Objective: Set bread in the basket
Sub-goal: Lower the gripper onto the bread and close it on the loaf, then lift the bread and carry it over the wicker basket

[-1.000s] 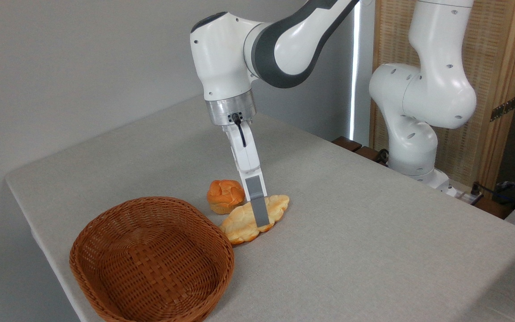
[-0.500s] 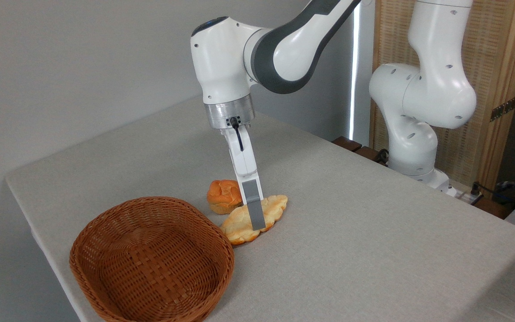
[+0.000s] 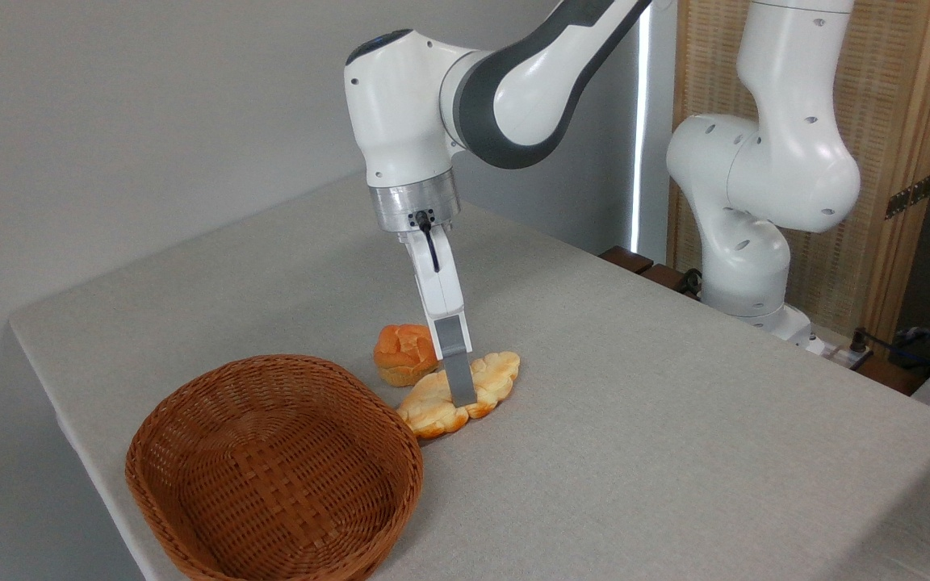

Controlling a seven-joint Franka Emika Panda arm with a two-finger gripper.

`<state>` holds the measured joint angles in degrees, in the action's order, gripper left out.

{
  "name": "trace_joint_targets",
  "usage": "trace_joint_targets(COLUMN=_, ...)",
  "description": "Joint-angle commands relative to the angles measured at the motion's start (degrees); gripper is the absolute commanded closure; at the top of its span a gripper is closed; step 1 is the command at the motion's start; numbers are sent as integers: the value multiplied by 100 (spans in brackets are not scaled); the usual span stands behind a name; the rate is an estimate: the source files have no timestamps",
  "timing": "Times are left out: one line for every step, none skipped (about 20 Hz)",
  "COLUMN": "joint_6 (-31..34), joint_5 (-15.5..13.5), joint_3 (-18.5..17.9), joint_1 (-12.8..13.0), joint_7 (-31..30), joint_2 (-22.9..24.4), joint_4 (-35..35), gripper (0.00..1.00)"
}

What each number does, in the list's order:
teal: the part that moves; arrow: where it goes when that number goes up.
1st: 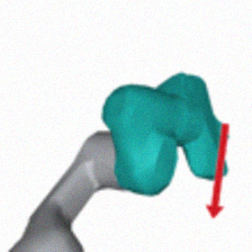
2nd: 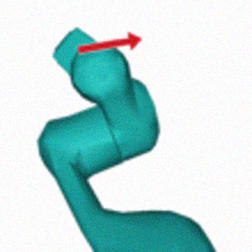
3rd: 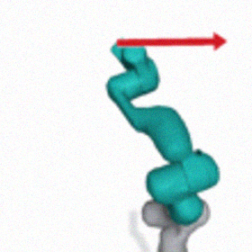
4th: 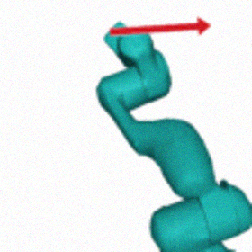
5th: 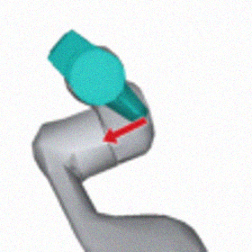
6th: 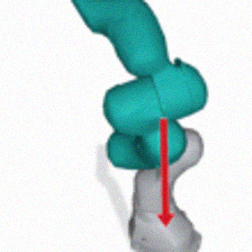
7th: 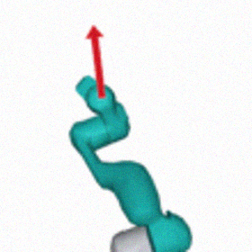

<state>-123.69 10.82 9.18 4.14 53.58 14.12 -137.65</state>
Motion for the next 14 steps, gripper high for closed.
trace_joint_targets(joint_6=-50, joint_5=78, joint_3=-30, joint_1=16, joint_7=126, joint_2=55, joint_4=-16, gripper=55)
trace_joint_targets(joint_6=115, joint_5=78, joint_3=-30, joint_1=16, joint_7=205, joint_2=99, joint_4=10, gripper=55)
trace_joint_targets(joint_6=439, joint_5=78, joint_3=-39, joint_1=8, joint_7=362, joint_2=151, joint_4=97, gripper=57)
trace_joint_targets(joint_6=843, joint_5=60, joint_3=-48, joint_1=8, joint_7=520, joint_2=152, joint_4=324, gripper=57)
trace_joint_targets(joint_6=1247, joint_5=25, joint_3=-91, joint_1=8, joint_7=626, joint_2=143, joint_4=570, gripper=57)
trace_joint_targets(joint_6=1547, joint_5=8, joint_3=-109, joint_1=8, joint_7=697, joint_2=134, joint_4=808, gripper=57)
trace_joint_targets(joint_6=1759, joint_5=-1, joint_3=-127, joint_1=-1, joint_7=750, joint_2=126, joint_4=1001, gripper=57)
trace_joint_targets(joint_6=1882, joint_5=-45, joint_3=-127, joint_1=-10, joint_7=768, joint_2=108, joint_4=1160, gripper=57)
trace_joint_targets(joint_6=1910, joint_5=-211, joint_3=-127, joint_1=-19, joint_7=751, joint_2=73, joint_4=1336, gripper=57)
trace_joint_targets(joint_6=1901, joint_5=-447, joint_3=-136, joint_1=-27, joint_7=742, joint_2=3, joint_4=1520, gripper=57)
trace_joint_targets(joint_6=1910, joint_5=-658, joint_3=-136, joint_1=-27, joint_7=690, joint_2=-137, joint_4=1783, gripper=57)
trace_joint_targets(joint_6=1910, joint_5=-834, joint_3=-214, joint_1=-36, joint_7=646, joint_2=-295, joint_4=2055, gripper=57)
trace_joint_targets(joint_6=1901, joint_5=-1045, joint_3=-293, joint_1=-19, joint_7=567, joint_2=-453, joint_4=2345, gripper=57)
trace_joint_targets(joint_6=1893, joint_5=-1239, joint_3=-311, joint_1=-10, joint_7=453, joint_2=-637, joint_4=2609, gripper=57)
